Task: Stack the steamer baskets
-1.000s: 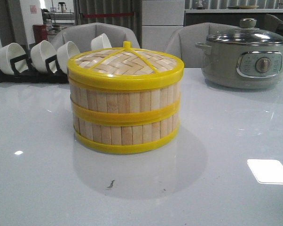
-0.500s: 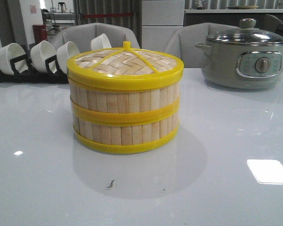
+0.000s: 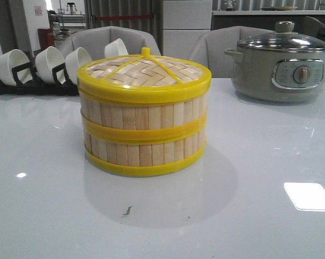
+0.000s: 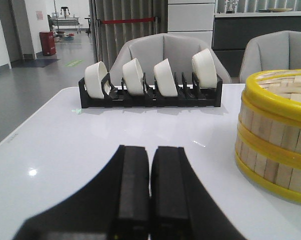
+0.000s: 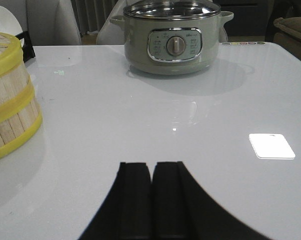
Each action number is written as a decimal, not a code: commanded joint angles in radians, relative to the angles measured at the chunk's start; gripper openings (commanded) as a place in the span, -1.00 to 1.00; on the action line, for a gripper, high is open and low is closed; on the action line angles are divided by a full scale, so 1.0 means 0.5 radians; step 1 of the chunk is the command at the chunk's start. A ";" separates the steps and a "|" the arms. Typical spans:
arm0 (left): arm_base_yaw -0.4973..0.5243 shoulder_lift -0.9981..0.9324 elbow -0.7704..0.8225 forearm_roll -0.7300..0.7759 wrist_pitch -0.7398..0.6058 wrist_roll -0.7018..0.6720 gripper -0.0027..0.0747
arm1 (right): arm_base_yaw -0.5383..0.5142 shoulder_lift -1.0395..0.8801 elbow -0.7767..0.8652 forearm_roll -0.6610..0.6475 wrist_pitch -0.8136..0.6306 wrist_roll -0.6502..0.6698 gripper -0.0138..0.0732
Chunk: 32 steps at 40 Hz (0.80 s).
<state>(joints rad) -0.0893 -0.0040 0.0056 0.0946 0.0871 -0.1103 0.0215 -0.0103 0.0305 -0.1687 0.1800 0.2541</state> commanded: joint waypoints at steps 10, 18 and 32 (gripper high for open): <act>0.005 -0.038 0.003 -0.015 -0.174 -0.007 -0.71 | -0.012 -0.042 -0.030 0.295 -0.256 -0.265 -0.55; 0.005 -0.038 0.003 -0.015 -0.174 -0.007 -0.71 | -0.012 -0.042 -0.030 0.427 -0.289 -0.461 -0.55; 0.005 -0.038 0.003 -0.015 -0.174 -0.007 -0.71 | -0.012 -0.042 -0.030 0.427 -0.301 -0.461 -0.55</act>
<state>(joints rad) -0.0893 -0.0040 0.0056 0.0946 0.0871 -0.1103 0.0215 -0.0103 0.0305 0.0433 0.1207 0.0349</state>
